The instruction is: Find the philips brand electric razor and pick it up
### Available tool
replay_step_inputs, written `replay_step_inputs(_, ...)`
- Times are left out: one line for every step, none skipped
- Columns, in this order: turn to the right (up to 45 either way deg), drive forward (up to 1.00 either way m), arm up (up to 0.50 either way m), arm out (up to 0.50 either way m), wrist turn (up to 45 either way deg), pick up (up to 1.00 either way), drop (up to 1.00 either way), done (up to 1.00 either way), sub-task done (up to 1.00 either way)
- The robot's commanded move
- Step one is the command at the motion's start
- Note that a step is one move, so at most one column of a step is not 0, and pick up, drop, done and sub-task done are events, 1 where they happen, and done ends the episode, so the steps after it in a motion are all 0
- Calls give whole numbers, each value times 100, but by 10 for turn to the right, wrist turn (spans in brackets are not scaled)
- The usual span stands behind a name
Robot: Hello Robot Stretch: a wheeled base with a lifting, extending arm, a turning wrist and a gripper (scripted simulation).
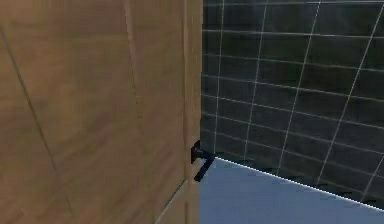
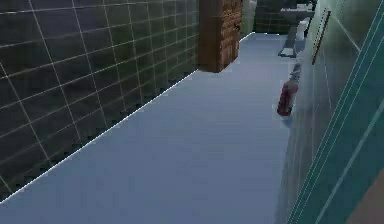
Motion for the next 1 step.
replay_step_inputs(450,0,0,0,0,0,0,0,0)
